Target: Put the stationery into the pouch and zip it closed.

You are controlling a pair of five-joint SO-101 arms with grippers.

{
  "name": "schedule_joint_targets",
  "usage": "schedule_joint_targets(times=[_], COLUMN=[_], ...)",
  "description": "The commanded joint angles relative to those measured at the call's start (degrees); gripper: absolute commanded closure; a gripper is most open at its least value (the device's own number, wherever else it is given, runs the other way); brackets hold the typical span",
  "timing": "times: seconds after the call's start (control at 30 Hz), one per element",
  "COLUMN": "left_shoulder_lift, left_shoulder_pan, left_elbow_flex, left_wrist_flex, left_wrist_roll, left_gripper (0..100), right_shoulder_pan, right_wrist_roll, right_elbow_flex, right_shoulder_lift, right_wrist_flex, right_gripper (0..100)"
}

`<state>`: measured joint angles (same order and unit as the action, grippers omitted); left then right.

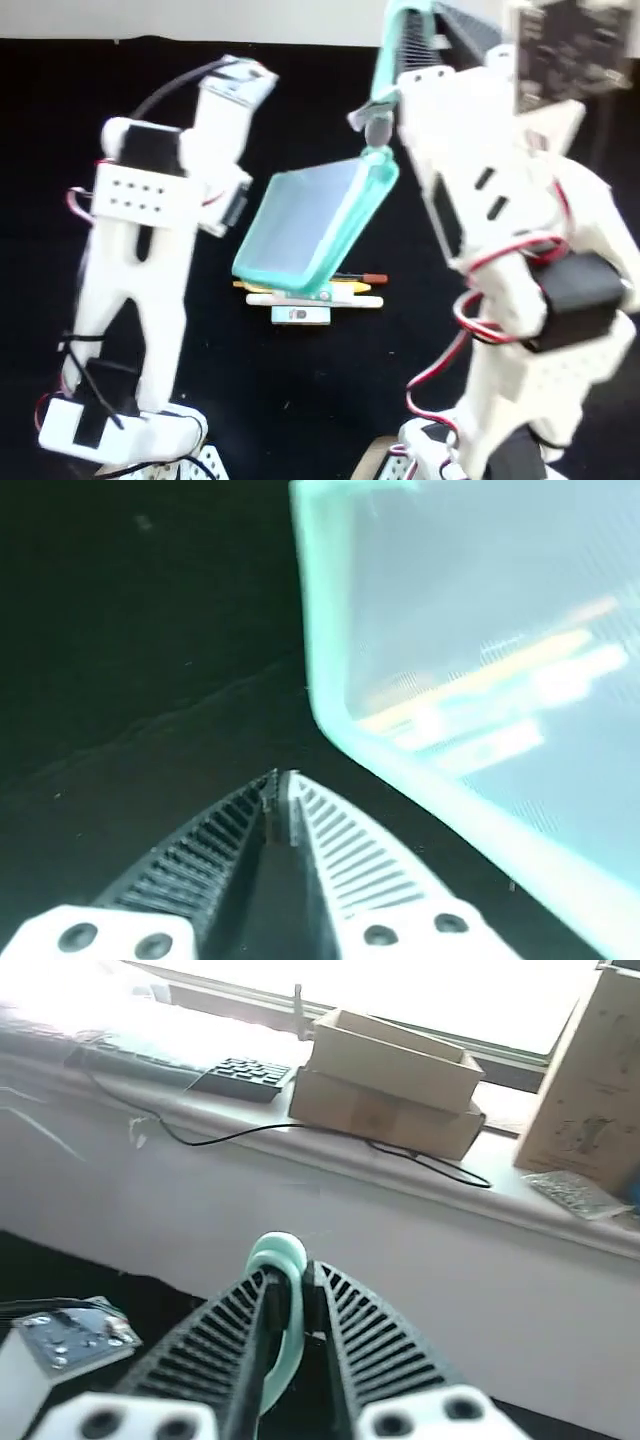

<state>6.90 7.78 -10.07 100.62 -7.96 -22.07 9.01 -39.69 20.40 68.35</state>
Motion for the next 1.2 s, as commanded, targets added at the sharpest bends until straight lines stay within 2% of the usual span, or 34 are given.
schedule_joint_targets(times=[0.0, 0.1, 0.2, 0.5, 0.63, 0.73, 1.0, 1.17], left_shoulder_lift=[0.31, 0.22, 0.40, 0.57, 0.57, 0.66, 0.40, 0.48], left_shoulder_pan=[6.64, 9.27, 9.10, 8.92, 8.40, 5.41, -9.80, -11.65], left_elbow_flex=[1.89, 4.09, 6.20, 12.88, 13.32, 13.32, 14.02, 22.11], left_wrist_flex=[0.26, 0.09, -1.85, -12.04, -12.40, -12.31, -9.05, -9.49], left_wrist_roll=[3.16, 3.52, 6.95, 15.30, 15.74, 15.47, 15.38, 15.21], left_gripper=[99, 99, 99, 99, 99, 99, 99, 99], right_shoulder_pan=[-2.24, -2.59, -3.91, -9.98, -12.97, -15.69, -20.35, -22.46], right_wrist_roll=[-0.35, -0.26, -0.18, -0.18, -0.18, -0.18, -0.18, -0.18], right_elbow_flex=[-1.71, -1.80, -1.89, -14.46, -17.45, -17.63, -17.71, -17.80], right_shoulder_lift=[-1.63, -2.51, -2.86, -9.19, -11.65, -12.44, -16.84, -20.35], right_wrist_flex=[-3.65, -8.40, -12.79, -13.05, -10.86, -9.19, -9.36, -13.67], right_gripper=[99.2, 99.2, 99.2, 99.2, 99.2, 99.2, 99.2, 99.2])
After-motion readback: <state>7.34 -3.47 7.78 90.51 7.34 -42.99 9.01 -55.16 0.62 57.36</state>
